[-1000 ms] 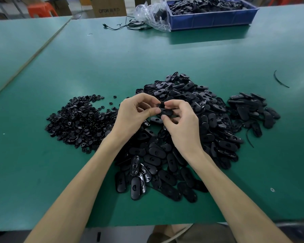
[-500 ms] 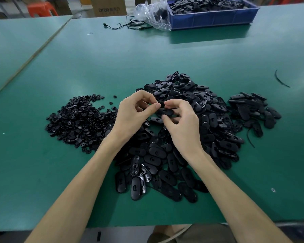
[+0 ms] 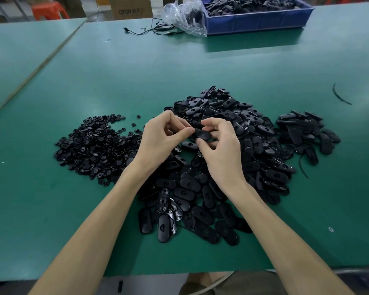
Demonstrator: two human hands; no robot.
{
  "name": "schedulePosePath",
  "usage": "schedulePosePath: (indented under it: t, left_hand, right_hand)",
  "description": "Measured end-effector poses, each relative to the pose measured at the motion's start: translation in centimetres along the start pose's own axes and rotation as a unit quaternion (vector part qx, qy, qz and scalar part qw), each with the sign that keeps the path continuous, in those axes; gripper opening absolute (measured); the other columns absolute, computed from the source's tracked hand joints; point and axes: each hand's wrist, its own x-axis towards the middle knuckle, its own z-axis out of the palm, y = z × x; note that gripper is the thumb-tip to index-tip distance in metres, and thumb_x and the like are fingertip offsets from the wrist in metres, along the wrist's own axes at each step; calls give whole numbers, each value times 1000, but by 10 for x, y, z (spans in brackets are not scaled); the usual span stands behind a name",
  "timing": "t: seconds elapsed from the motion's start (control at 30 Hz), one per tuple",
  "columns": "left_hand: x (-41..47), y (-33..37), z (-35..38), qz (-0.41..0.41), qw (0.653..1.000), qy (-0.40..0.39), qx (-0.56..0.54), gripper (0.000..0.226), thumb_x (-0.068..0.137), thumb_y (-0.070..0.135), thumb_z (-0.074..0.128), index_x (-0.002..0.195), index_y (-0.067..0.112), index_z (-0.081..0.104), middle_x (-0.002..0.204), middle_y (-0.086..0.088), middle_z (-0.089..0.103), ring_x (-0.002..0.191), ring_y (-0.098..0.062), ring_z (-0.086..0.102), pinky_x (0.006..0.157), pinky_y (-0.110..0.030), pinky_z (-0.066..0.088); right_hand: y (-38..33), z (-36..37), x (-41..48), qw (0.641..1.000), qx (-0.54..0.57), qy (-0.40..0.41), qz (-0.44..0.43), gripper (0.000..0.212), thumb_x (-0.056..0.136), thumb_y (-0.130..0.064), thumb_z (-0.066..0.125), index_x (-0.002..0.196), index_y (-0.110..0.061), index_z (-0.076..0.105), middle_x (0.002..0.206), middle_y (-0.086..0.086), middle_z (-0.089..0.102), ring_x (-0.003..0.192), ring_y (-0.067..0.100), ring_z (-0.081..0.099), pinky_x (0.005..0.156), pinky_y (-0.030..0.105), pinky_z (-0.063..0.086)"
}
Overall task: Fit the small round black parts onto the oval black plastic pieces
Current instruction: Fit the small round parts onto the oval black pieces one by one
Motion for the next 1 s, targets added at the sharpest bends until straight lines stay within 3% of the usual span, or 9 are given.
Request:
schedulePosePath:
  t: [0.17, 0.27, 0.47, 0.6, 0.87, 1.0]
  left_hand:
    - [0, 2, -1, -2, 1000, 1, -19, 21, 89, 11, 80, 91, -1, 63, 89, -11, 75, 69, -20, 69, 72, -41, 57]
    - [0, 4, 0, -7, 999, 8, -37, 20, 91, 10, 78, 93, -4, 63, 87, -18, 74, 63, -16, 66, 69, -32, 57]
    - [0, 6, 0, -18, 999, -16, -24, 17, 93, 6, 75, 99, -4, 64, 90, -18, 72, 64, -14, 66, 71, -33, 57]
    - [-1, 7, 1, -19, 999, -31, -22, 10, 94, 3, 73, 99, 2, 65, 87, -7, 71, 66, -14, 66, 71, -33, 56]
    - [-1, 5, 2, -25, 998, -55, -13, 10, 92, 6, 76, 97, 3, 68, 83, -7, 72, 65, -18, 66, 73, -43, 59]
    - [-1, 3, 2, -22, 999, -44, -11, 9, 92, 7, 77, 96, 5, 69, 81, -9, 73, 63, -16, 66, 71, -42, 59]
  right_hand:
    - [1, 1, 0, 1000, 0, 0, 0, 42, 91, 6, 71, 118, -24, 60, 118, -5, 57, 106, 10, 62, 93, 38, 57]
    - [2, 0, 0, 1000, -2, 5, -3, 42, 91, 7, 70, 119, -22, 61, 119, -4, 58, 104, 7, 61, 93, 37, 57]
    - [2, 1, 0, 1000, -4, 4, -8, 40, 91, 10, 68, 119, -19, 64, 120, -3, 57, 106, 7, 62, 92, 36, 58]
    - [2, 0, 0, 1000, -10, 9, -13, 38, 92, 9, 66, 120, -16, 65, 120, -4, 57, 105, 5, 61, 91, 35, 58]
    - [1, -1, 0, 1000, -16, 11, -19, 39, 93, 10, 65, 120, -18, 65, 120, -6, 59, 105, 3, 60, 88, 27, 57]
    - [0, 0, 0, 999, -21, 11, -23, 38, 94, 9, 65, 121, -17, 67, 122, -6, 61, 106, 3, 62, 86, 19, 54]
